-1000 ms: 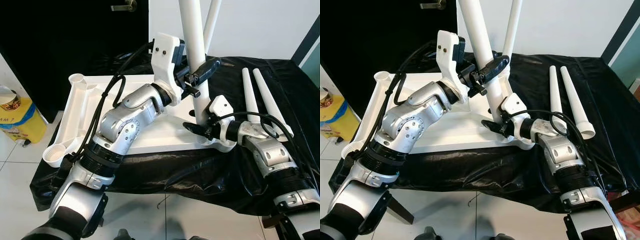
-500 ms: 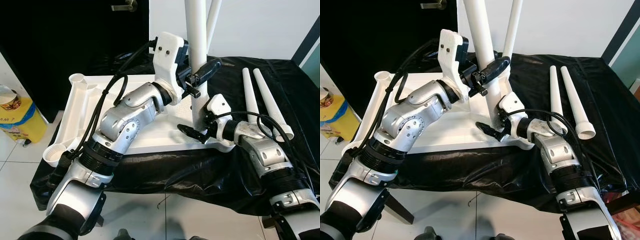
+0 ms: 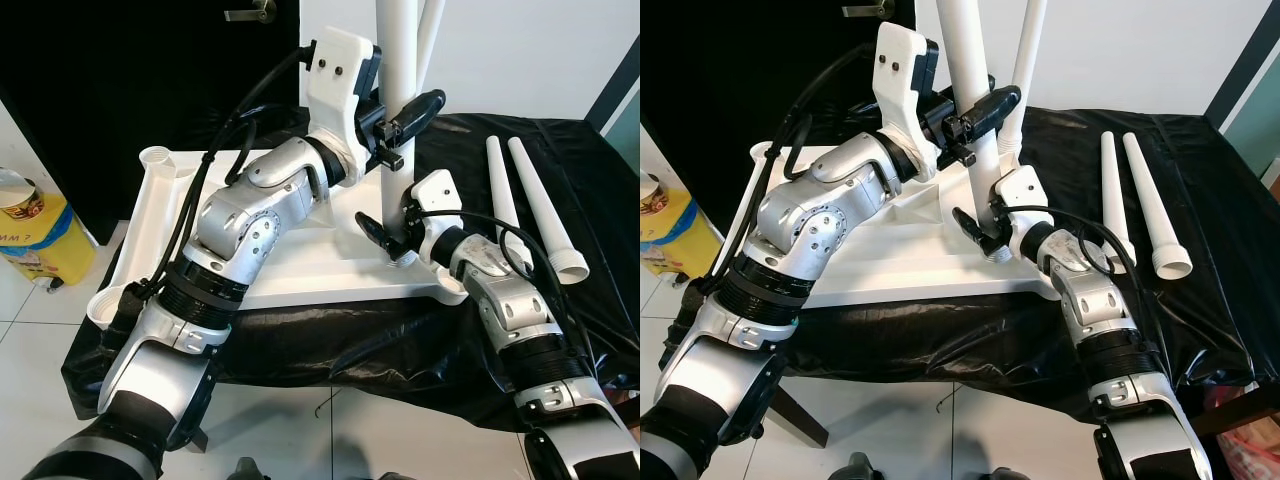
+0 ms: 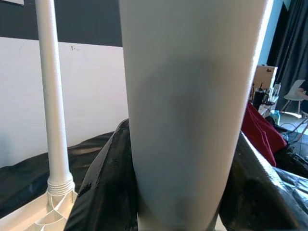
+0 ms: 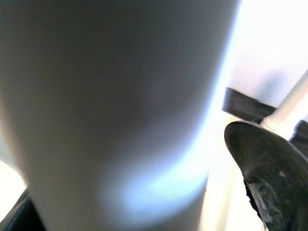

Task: Building children table

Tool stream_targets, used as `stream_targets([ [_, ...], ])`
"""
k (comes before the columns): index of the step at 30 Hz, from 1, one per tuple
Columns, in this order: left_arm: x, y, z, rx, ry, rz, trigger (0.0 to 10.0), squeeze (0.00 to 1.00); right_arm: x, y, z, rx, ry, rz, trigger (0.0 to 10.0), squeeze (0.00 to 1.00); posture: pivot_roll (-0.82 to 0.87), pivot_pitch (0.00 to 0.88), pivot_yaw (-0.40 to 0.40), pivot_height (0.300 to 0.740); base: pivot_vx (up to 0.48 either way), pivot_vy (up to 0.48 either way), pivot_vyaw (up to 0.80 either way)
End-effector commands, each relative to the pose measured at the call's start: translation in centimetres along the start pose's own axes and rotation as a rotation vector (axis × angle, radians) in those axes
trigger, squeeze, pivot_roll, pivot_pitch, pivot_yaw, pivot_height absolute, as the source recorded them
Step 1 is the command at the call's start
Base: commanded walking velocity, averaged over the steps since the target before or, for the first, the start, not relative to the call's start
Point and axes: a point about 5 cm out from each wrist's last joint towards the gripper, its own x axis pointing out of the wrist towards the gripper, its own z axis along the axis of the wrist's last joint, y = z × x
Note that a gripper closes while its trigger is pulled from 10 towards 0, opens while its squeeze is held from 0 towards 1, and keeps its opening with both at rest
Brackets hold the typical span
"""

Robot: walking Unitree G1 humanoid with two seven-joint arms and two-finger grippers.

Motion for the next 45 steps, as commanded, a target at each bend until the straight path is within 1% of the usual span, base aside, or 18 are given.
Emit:
stream_targets([
  [1,0.5,-0.9,0.8,0.006,-0.015,-0.041,10.0,0.0,0.4,0.1,0.3,0.0,-0.02,-0.079,10.0,0.0,0.03,0.009,-0.051,0.74,0.0,0.0,0.0],
  [2,0.5,-0.9,0.8,0.006,-0.015,-0.041,10.0,0.0,0.4,0.1,0.3,0.0,-0.02,-0.079,10.0,0.0,0.03,0.009,-0.051,0.74,0.0,0.0,0.0],
  [5,1.2,-1.4,0.7,0.03,-0.02,0.019,10.0,0.0,1.3,1.3,0.6,0.016,-0.036,-0.231,10.0,0.0,0.03,0.006,-0.056,0.74,0.0,0.0,0.0],
  [10,1.4,-1.5,0.6,0.042,-0.016,0.037,10.0,0.0,1.5,1.6,0.7,0.003,-0.03,-0.268,10.0,0.0,0.03,0.006,-0.057,0.74,0.0,0.0,0.0],
  [11,1.6,-1.7,0.5,0.042,-0.015,0.056,10.0,0.0,1.6,2.2,0.4,0.01,-0.012,-0.288,10.0,0.0,0.04,0.002,-0.058,0.74,0.0,0.0,0.0],
  [13,1.6,-1.7,0.5,0.042,-0.015,0.056,10.0,0.0,1.6,2.2,0.4,0.01,-0.012,-0.288,10.0,0.0,0.04,0.002,-0.058,0.74,0.0,0.0,0.0],
  [14,1.8,-1.9,0.4,0.043,-0.011,0.069,10.0,0.0,1.6,2.7,0.1,0.007,0.004,-0.308,10.0,0.0,0.04,0.0,-0.061,0.74,0.0,0.0,0.0],
  [17,2.1,-2.2,0.4,0.043,-0.01,0.079,10.0,0.0,1.6,3.3,-0.2,0.014,0.015,-0.328,10.0,0.0,0.04,0.0,-0.062,0.74,0.0,0.0,0.0],
  [21,2.2,-2.3,0.4,0.046,-0.011,0.083,10.0,0.0,1.7,3.3,-0.3,0.013,0.011,-0.346,10.0,0.0,0.04,0.0,-0.061,0.74,0.0,0.0,0.0],
  [22,2.2,-2.4,0.5,0.047,-0.014,0.084,10.0,0.0,1.8,3.3,-0.2,0.012,0.004,-0.361,5.3,0.0,0.04,0.0,-0.061,0.74,0.0,0.0,0.0],
  [23,2.2,-2.4,0.5,0.047,-0.014,0.084,10.0,0.0,1.8,3.3,-0.2,0.012,0.004,-0.361,5.3,0.0,0.04,0.0,-0.061,0.74,0.0,0.0,0.0],
  [24,2.3,-2.4,0.6,0.049,-0.016,0.084,10.0,0.0,1.7,3.2,-0.2,0.022,0.003,-0.372,0.0,0.0,0.04,0.0,-0.061,0.74,0.0,0.0,0.0],
  [38,2.4,-2.6,0.7,0.057,-0.023,0.088,10.0,0.0,1.6,3.1,-0.4,0.04,0.019,-0.42,0.0,0.0,0.04,0.0,-0.061,0.74,0.0,0.0,0.0],
  [39,2.4,-2.7,0.6,0.056,-0.022,0.087,10.0,0.0,1.6,3.0,-0.5,0.048,0.023,-0.427,1.9,0.0,0.04,0.0,-0.061,0.74,0.0,0.0,0.0],
  [40,2.4,-2.7,0.6,0.044,-0.024,0.082,10.0,0.74,1.6,2.9,-0.6,0.059,0.03,-0.434,7.1,0.0,0.04,0.0,-0.061,0.74,0.0,0.0,0.0],
  [42,2.4,-2.7,0.6,0.044,-0.024,0.082,10.0,0.74,1.6,2.9,-0.6,0.059,0.03,-0.434,7.1,0.0,0.04,0.0,-0.061,0.74,0.0,0.0,0.0],
  [43,2.3,-2.7,0.6,0.03,-0.031,0.074,10.0,1.0,1.6,2.8,-0.7,0.078,0.039,-0.44,10.0,0.0,0.04,0.0,-0.062,0.74,0.0,0.0,0.0],
  [45,2.3,-2.5,0.5,0.052,-0.024,0.092,10.0,1.0,1.6,2.6,-0.8,0.099,0.047,-0.448,10.0,0.0,0.04,0.0,-0.064,0.74,0.0,0.0,0.0],
])
